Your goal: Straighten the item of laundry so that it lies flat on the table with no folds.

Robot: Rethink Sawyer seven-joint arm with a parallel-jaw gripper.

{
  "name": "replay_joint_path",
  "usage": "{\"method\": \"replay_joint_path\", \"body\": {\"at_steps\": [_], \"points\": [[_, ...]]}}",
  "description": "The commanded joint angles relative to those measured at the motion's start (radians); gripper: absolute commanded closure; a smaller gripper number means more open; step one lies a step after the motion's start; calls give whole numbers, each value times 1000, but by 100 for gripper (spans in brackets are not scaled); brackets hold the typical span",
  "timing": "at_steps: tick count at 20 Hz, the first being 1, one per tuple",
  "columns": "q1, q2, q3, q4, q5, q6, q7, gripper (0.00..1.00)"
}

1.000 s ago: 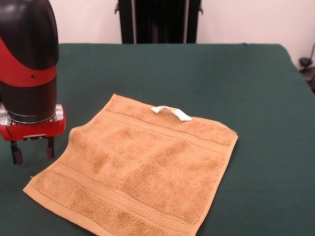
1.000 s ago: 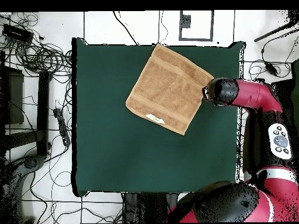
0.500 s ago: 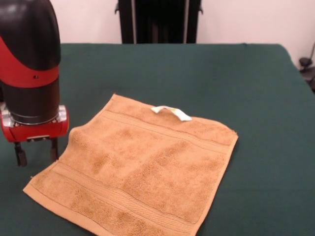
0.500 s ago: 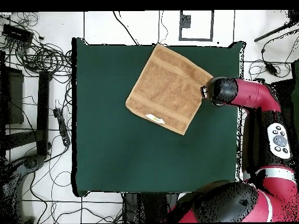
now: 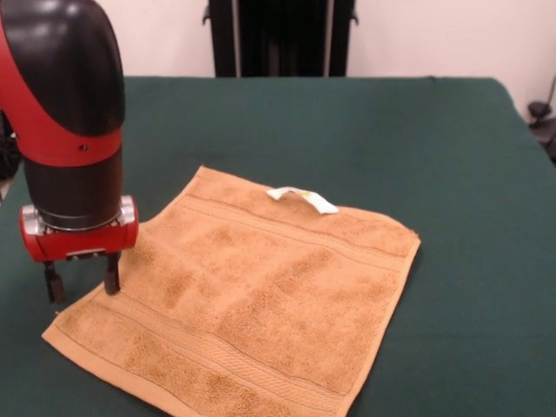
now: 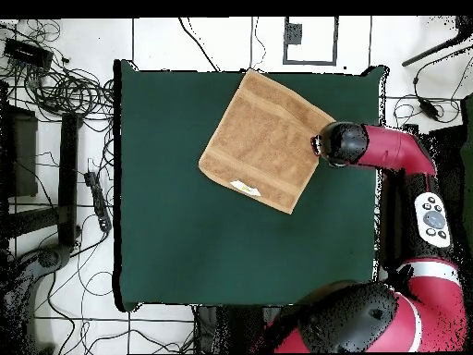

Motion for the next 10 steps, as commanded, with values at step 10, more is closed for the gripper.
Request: {"method": "replay_joint_path", "body": {"at_steps": [10], "points": [[67,138,12,-14,-29,-150,92,0]]}}
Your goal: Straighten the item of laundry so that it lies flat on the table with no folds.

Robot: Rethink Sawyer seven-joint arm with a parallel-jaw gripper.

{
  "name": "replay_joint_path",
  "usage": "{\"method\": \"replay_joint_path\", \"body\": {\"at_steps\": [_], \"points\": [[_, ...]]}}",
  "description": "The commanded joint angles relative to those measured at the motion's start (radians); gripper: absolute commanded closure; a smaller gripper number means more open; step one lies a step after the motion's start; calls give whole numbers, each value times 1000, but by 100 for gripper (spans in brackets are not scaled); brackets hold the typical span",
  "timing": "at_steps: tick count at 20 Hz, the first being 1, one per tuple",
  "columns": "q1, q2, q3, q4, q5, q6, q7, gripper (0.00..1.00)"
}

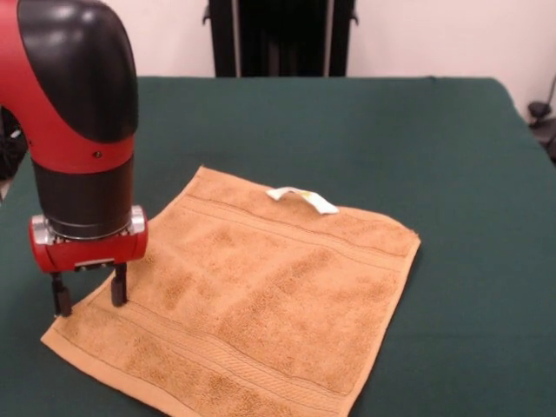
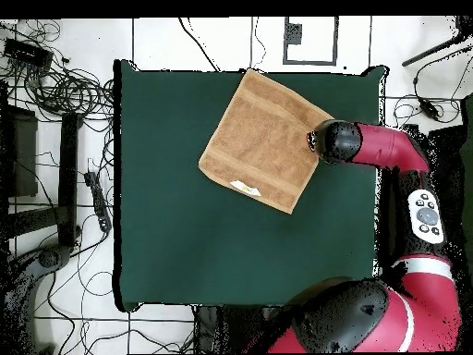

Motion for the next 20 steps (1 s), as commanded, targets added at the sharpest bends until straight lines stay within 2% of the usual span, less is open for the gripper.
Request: {"method": "replay_joint_path", "body": {"at_steps": [1,5,12,16,20], "points": [[49,131,17,-15,-41,-104,63,0],[47,156,21,-76,-76,-89,-16,0],[22,217,47,-132,-86,-108,-72,0],[16,235,57,-146,-76,-110,-82,0],[21,226,55,-142,-26,-32,-55,0]]}}
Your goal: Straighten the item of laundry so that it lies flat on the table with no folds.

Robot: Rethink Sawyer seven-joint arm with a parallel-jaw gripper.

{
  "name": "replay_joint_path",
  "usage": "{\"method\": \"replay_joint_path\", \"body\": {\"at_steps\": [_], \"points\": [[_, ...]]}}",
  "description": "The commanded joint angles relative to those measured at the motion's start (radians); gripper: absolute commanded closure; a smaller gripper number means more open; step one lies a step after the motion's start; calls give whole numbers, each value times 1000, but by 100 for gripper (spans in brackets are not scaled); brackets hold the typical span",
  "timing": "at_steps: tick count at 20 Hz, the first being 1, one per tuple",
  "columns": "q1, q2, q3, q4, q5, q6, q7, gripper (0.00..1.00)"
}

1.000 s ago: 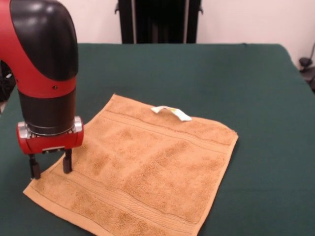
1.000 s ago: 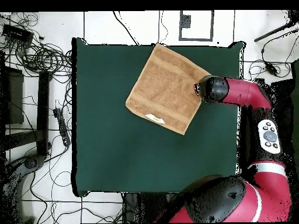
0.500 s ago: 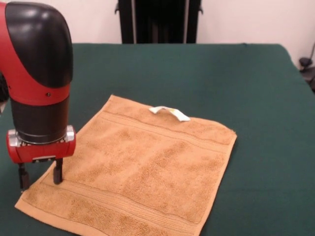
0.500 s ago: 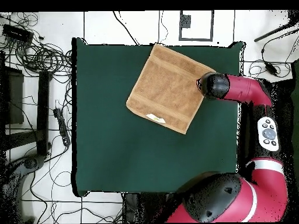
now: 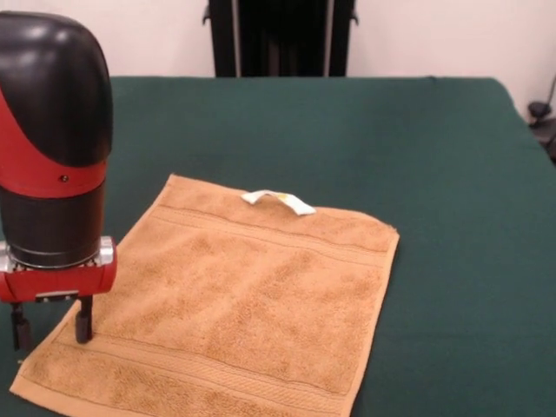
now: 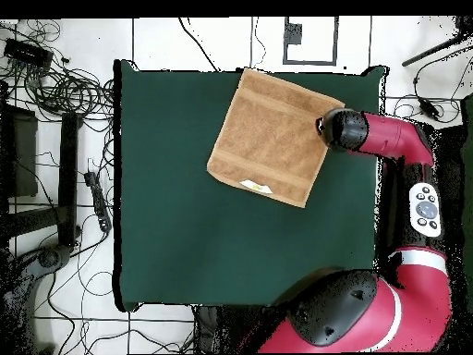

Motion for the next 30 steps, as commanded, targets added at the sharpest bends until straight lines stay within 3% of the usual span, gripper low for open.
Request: {"method": "replay_joint_path", "body": {"at_steps": [1,6,11,30], "points": [[11,149,47,24,-6,-13,-22,0],[32,76,5,92,75,81,99,0],[48,47,-22,121,100,94,134,0],[60,34,-67,147,149,71,116,0]]}}
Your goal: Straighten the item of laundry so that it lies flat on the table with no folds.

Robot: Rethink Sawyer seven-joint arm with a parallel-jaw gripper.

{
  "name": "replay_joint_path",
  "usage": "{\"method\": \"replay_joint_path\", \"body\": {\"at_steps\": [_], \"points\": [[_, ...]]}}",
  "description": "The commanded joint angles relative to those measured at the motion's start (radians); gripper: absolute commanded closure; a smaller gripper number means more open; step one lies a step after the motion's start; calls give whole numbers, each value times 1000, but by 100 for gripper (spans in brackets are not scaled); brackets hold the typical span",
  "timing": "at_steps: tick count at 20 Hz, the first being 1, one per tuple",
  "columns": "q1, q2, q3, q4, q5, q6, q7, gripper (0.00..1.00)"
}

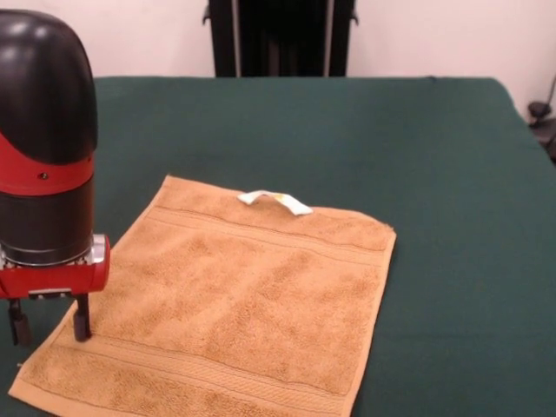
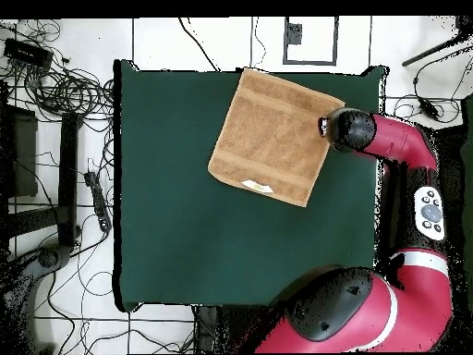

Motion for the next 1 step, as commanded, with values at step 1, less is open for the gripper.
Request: {"method": "replay_joint_path", "body": {"at_steps": [1], "points": [[56,23,-9,143,16,75,110,0]]}}
